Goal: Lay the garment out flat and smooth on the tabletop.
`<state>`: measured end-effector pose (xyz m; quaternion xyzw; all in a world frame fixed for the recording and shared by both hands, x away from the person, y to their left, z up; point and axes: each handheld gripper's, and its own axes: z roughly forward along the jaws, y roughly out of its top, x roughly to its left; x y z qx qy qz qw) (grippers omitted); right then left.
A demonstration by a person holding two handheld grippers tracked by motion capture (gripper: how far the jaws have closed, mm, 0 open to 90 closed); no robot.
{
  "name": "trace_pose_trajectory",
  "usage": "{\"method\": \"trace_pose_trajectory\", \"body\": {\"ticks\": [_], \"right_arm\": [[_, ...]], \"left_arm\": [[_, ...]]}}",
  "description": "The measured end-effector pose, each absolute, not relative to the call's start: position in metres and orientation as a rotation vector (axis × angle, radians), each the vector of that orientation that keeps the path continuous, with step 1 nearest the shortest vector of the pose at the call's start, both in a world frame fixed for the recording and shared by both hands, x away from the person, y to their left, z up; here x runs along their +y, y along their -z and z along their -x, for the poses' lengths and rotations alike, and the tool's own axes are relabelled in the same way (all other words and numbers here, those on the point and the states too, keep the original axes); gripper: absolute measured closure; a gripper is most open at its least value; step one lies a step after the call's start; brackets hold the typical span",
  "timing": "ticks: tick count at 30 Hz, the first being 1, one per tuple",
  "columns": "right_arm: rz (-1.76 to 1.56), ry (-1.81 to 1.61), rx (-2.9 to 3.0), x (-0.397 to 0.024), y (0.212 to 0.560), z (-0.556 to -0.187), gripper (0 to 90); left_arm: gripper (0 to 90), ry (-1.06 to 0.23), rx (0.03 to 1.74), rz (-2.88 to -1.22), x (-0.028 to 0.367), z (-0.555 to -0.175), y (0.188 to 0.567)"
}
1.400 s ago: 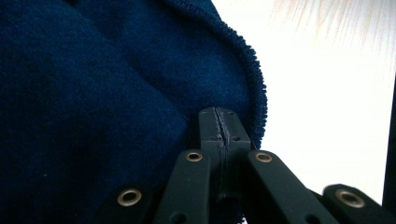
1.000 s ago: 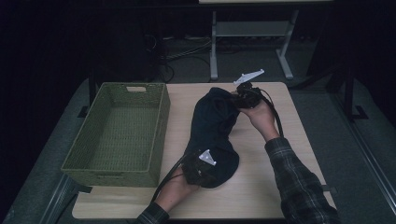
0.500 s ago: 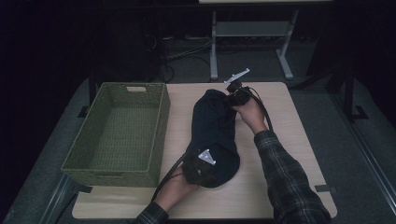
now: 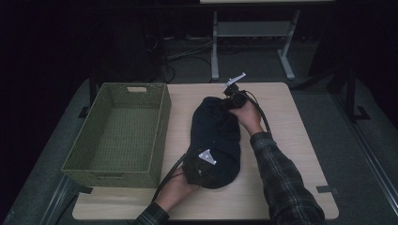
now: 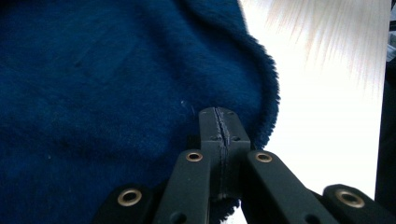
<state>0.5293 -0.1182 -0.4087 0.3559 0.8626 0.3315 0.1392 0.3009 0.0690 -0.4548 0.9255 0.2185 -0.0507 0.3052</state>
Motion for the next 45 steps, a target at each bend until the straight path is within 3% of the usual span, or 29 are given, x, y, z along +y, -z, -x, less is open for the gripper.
{"method": "trace_pose_trajectory", "body": {"ticks": [7,11,21,24,32,35,38,45], "right_arm": [[-1.004,-1.010,2.444,-0.124,0.395,-0.520,48.6],[-1.001,-1.029,2.423,-0.130,0.385,-0.514,48.3],[-0.963,-1.076,2.449,-0.151,0.378,-0.474,78.1],[-0.941,-1.086,2.467,-0.158,0.381,-0.460,87.1],[-0.959,-1.133,2.474,-0.175,0.391,-0.427,89.7],[-0.962,-1.152,2.472,-0.179,0.397,-0.416,89.8],[-0.958,-1.167,2.491,-0.181,0.404,-0.404,89.7],[-0.932,-1.159,2.545,-0.183,0.426,-0.385,89.7]], "left_arm": [[89.6,0.145,0.584,-2.446,0.069,-0.302,0.455],[89.6,0.146,0.583,-2.446,0.070,-0.302,0.455],[89.1,0.126,0.588,-2.456,0.067,-0.300,0.454],[84.4,0.111,0.593,-2.461,0.066,-0.299,0.452],[61.6,0.085,0.619,-2.429,0.070,-0.303,0.440],[58.4,0.037,0.626,-2.420,0.072,-0.307,0.430],[60.9,-0.019,0.644,-2.407,0.076,-0.312,0.420],[77.1,-0.138,0.726,-2.330,0.084,-0.334,0.404]]}}
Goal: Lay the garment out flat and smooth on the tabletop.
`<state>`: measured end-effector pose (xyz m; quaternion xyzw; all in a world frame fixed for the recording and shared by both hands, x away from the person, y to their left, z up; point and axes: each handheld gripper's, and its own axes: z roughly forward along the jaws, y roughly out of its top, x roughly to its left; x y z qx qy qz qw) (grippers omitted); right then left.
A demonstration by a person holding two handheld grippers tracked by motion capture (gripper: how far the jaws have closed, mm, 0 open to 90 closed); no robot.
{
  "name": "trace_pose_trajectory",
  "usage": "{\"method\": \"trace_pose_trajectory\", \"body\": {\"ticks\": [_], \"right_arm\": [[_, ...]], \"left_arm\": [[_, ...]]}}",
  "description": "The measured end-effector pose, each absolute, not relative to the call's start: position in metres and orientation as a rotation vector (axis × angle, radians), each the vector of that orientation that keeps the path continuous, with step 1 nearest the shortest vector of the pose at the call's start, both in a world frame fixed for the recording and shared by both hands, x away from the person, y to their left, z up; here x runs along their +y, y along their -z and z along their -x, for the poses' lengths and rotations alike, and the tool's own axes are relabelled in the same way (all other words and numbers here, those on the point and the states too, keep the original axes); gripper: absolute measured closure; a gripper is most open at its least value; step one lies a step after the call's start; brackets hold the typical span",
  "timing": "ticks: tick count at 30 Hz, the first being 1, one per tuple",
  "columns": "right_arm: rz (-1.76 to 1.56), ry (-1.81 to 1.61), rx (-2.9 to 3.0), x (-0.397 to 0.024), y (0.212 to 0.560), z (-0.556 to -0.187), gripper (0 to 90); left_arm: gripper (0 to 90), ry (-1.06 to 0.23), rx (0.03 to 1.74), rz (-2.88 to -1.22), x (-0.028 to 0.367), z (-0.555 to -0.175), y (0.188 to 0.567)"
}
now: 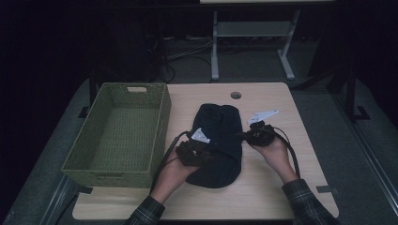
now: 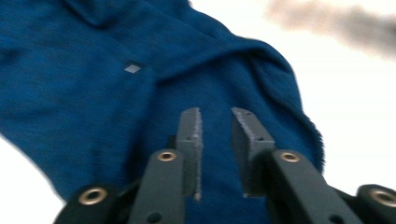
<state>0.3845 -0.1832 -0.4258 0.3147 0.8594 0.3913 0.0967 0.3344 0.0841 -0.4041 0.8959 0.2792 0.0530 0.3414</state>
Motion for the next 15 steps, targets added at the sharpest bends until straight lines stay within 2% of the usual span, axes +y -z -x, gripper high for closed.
{"method": "trace_pose_trajectory", "body": {"ticks": [5,15], "right_arm": [[-0.937,-1.161,2.561,-0.182,0.440,-0.377,89.8],[-0.945,-1.032,2.625,-0.175,0.461,-0.373,89.9]], "left_arm": [[85.7,-0.238,0.828,-2.304,0.088,-0.354,0.404],[87.6,-0.340,1.014,-2.327,0.094,-0.388,0.430]]}}
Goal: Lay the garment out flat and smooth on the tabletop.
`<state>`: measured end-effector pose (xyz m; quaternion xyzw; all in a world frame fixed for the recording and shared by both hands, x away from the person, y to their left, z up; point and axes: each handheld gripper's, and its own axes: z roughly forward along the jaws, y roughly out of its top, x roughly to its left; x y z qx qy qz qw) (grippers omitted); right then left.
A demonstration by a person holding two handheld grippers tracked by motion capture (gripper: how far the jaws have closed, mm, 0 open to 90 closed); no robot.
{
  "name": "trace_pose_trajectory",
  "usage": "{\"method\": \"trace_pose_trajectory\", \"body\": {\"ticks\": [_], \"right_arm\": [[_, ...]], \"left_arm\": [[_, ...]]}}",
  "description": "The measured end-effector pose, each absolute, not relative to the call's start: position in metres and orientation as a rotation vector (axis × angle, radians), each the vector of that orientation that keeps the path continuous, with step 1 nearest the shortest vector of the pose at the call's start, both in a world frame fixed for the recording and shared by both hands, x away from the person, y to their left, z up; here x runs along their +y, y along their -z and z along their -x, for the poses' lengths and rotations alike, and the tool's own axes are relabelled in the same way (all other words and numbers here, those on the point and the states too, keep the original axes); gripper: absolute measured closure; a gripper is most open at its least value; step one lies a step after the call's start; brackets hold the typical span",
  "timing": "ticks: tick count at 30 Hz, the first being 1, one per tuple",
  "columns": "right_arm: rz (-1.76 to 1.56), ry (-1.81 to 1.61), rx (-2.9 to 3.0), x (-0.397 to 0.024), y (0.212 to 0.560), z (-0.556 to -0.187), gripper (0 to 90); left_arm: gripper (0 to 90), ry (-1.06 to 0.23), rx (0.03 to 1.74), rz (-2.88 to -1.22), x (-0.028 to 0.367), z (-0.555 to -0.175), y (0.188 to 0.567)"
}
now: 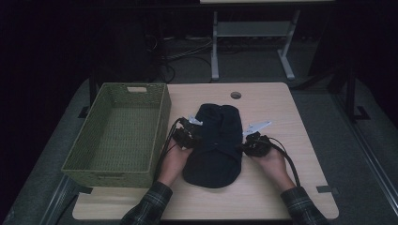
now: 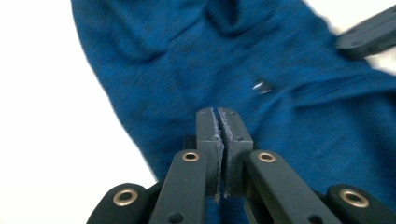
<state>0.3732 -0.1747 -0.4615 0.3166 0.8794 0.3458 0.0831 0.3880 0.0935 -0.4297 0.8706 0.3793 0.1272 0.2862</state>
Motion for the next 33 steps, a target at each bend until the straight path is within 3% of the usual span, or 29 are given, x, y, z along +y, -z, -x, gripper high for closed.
{"method": "trace_pose_trajectory", "body": {"ticks": [6,13,27,33], "right_arm": [[-0.946,-1.009,2.610,-0.177,0.465,-0.372,90.0],[-0.968,-0.986,2.594,-0.185,0.464,-0.364,90.0],[-0.983,-0.936,2.588,-0.215,0.462,-0.327,90.0],[-0.982,-0.934,2.612,-0.222,0.461,-0.309,90.0]], "left_arm": [[88.0,-0.329,1.047,-2.391,0.097,-0.395,0.450],[89.6,-0.236,0.972,-2.401,0.092,-0.385,0.450],[90.0,-0.032,0.800,-2.410,0.071,-0.342,0.452],[89.9,-0.001,0.747,-2.415,0.069,-0.323,0.453]]}}
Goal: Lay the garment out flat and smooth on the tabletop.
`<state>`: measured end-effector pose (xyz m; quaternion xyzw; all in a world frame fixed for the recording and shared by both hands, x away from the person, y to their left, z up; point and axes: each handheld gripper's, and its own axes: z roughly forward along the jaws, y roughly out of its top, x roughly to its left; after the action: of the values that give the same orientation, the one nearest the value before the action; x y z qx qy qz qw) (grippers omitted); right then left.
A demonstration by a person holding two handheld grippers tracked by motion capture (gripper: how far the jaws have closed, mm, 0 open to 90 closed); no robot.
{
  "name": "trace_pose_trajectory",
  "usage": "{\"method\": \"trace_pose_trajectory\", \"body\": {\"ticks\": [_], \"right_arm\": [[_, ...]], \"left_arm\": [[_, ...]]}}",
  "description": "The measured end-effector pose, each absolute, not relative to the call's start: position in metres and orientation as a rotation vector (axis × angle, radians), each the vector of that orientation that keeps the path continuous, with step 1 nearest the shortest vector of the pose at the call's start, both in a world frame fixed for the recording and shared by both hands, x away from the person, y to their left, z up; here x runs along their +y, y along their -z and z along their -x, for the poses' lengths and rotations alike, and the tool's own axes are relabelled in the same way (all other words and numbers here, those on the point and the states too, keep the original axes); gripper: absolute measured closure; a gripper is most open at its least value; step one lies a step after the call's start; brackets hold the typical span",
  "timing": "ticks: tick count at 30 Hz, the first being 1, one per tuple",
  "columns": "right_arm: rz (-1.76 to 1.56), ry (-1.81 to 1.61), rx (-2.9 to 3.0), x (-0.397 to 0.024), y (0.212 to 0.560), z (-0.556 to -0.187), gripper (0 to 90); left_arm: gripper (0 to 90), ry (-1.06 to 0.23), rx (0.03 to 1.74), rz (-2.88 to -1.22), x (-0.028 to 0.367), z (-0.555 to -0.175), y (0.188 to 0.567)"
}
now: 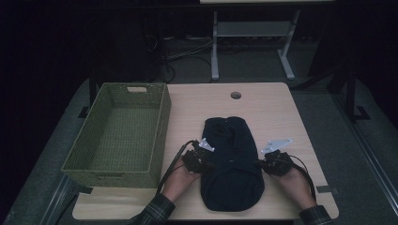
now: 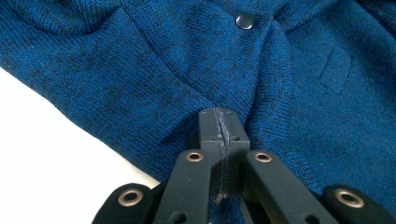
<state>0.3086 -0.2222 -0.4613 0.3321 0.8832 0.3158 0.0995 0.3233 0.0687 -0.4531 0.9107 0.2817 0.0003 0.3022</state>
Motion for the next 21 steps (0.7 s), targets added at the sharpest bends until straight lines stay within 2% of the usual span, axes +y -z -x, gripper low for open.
{"method": "trace_pose_trajectory", "body": {"ticks": [9,14,21], "right_arm": [[-0.974,-0.951,2.636,-0.230,0.458,-0.290,90.0],[-0.995,-1.001,2.583,-0.235,0.448,-0.306,90.0],[-1.027,-1.033,2.508,-0.238,0.435,-0.349,90.0]], "left_arm": [[89.8,0.040,0.706,-2.417,0.066,-0.317,0.449],[89.8,-0.002,0.742,-2.355,0.072,-0.332,0.437],[89.9,-0.106,0.848,-2.288,0.081,-0.370,0.423]]}}
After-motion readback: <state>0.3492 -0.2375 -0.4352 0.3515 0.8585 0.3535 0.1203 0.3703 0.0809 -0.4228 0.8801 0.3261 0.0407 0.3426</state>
